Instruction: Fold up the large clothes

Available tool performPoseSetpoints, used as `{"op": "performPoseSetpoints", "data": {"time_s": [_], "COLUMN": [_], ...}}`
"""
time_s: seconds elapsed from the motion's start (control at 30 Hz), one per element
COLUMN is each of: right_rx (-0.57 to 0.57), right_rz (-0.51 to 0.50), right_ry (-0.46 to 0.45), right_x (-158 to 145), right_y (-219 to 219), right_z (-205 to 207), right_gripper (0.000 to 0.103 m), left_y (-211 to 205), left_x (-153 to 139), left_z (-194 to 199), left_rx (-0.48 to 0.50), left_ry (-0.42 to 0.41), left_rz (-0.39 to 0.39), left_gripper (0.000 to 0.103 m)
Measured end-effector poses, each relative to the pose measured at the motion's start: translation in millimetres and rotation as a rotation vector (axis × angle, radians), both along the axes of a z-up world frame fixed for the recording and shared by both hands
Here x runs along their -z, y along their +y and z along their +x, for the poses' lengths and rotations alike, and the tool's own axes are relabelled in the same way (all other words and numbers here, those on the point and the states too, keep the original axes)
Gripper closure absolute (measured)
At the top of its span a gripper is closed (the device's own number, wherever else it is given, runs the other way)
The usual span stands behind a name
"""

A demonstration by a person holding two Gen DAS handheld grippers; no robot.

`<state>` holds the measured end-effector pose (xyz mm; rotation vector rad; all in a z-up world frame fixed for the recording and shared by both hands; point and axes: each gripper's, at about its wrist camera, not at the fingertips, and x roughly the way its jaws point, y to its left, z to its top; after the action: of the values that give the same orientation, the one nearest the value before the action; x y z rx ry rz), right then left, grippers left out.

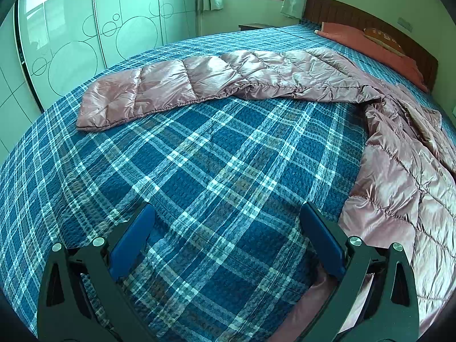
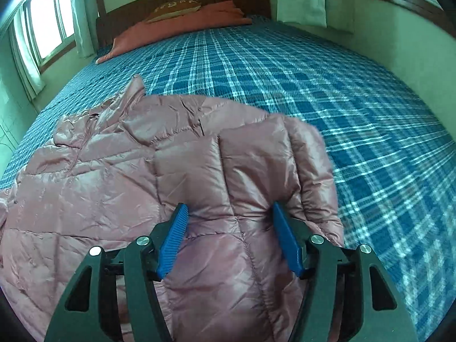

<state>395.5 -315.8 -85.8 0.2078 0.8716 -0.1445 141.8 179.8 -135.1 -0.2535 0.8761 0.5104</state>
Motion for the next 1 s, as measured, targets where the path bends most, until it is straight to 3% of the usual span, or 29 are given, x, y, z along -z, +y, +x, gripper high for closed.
{"op": "performPoseSetpoints", "data": {"time_s": [0.13, 0.27, 0.4, 0.53, 0.6, 0.7, 1.0], "right_rx": [-0.032, -0.055, -0.045, -0.067, -0.082, -0.074, -0.074], "right_rz": [0.011, -0.021, -0.043, -0.007, -0.054, -0.039, -0.066], "right_ry": [-0.047, -0.018, -0.004, -0.045, -0.041, -0.026, -0.039], "right_x": [-1.4, 26.1, 16.2, 5.0, 11.8, 26.6, 29.2], "right_y": [16.4, 24.6, 27.7, 42.5, 49.6, 46.0, 52.7], "right_z": [-36.0, -37.0, -35.4, -59.9, -60.6, -54.3, -57.9], "right_gripper": [0.042, 0.039, 0.037, 0.037, 0.037, 0.035, 0.033], "left_y": [0.6, -0.4, 0.4, 0.0, 0.6, 0.5, -0.6], "left_x": [-0.1, 0.4, 0.1, 0.2, 0.0, 0.1, 2.0], "left_z": [-0.2, 0.6, -0.1, 0.1, 0.0, -0.2, 1.0], "left_rx": [0.000, 0.000, 0.000, 0.000, 0.000, 0.000, 0.002], "left_ry": [0.000, 0.000, -0.002, -0.002, -0.002, -0.004, 0.008], "left_rz": [0.001, 0.001, 0.000, 0.003, 0.003, -0.002, -0.016], "left_gripper": [0.002, 0.002, 0.002, 0.002, 0.002, 0.002, 0.002]}}
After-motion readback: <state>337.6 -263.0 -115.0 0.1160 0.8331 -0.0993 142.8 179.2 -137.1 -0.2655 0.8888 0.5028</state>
